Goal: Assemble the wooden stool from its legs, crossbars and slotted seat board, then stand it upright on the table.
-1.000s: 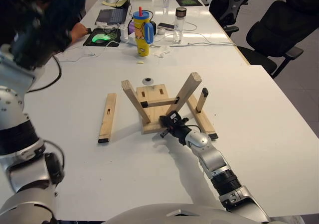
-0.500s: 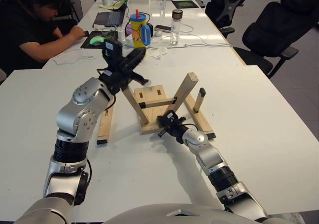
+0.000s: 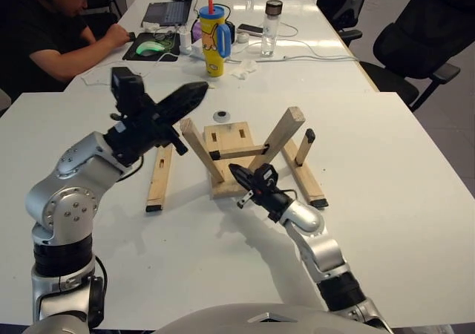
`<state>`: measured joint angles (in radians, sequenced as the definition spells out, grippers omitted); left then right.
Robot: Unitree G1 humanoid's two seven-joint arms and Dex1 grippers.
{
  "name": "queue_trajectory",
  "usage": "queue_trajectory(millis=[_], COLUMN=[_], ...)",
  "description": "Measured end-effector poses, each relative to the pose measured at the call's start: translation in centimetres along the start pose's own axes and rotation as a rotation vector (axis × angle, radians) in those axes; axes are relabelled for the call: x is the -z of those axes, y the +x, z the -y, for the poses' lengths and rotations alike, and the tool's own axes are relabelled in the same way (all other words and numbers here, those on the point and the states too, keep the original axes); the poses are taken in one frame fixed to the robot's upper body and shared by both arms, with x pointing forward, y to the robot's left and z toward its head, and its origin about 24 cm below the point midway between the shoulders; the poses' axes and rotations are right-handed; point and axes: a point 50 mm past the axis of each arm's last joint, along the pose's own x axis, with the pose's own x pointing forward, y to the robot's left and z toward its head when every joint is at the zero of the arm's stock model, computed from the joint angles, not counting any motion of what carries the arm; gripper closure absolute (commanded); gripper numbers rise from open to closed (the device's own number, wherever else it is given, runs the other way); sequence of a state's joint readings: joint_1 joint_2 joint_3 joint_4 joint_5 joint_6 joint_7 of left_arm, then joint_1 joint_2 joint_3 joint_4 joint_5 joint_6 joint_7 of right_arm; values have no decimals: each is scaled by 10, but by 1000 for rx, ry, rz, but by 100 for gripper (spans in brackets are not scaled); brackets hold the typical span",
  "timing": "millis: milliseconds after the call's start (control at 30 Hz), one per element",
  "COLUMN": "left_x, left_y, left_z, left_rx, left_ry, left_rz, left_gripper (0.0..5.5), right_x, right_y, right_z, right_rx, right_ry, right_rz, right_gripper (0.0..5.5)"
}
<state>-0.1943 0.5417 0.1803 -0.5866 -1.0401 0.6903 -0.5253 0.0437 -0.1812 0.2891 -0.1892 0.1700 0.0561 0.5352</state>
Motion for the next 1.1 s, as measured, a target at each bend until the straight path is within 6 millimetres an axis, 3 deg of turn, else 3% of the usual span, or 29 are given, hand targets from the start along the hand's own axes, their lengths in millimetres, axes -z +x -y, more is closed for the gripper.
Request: queue_trajectory(millis=[100,167,267,333,500,600,733,800,867,967,1100], left_x=[37,49,56,60,49,40,29,33,42,51,56], left_y=[-28,-47,-53,-57,-77,-72,-38,-18,8,10,1], left_z=[20,26,49,45,5,-1,-3,-6,-5,-14,-26], left_rx=[43,-12,2,-121,-703,-901,-919,-864,-764,-796,-832], left_ry=[-136,-215,-356,-310,100,283,368,370,354,384,374], left_rz=[-186,-234,-156,-136,-41,22,139,114,60,-43,-92], left_gripper=[547,547,547,547,547,547,547,547,547,547,547], right_x=[16,21,2,-8,-39,-58,-92,-94,-89,-72,-59], right_y=[-40,-69,-96,-103,-87,-70,-41,-25,-1,3,-1], right_z=[1,13,42,58,79,92,100,89,62,49,49], right_rx=[24,121,382,539,672,719,705,622,434,372,382], right_ry=[44,26,-103,-170,-241,-210,-161,-139,-105,-41,-16], right_rz=[-121,-189,-129,-88,40,110,209,185,136,19,-53], right_gripper=[550,550,550,550,550,550,550,550,550,550,550])
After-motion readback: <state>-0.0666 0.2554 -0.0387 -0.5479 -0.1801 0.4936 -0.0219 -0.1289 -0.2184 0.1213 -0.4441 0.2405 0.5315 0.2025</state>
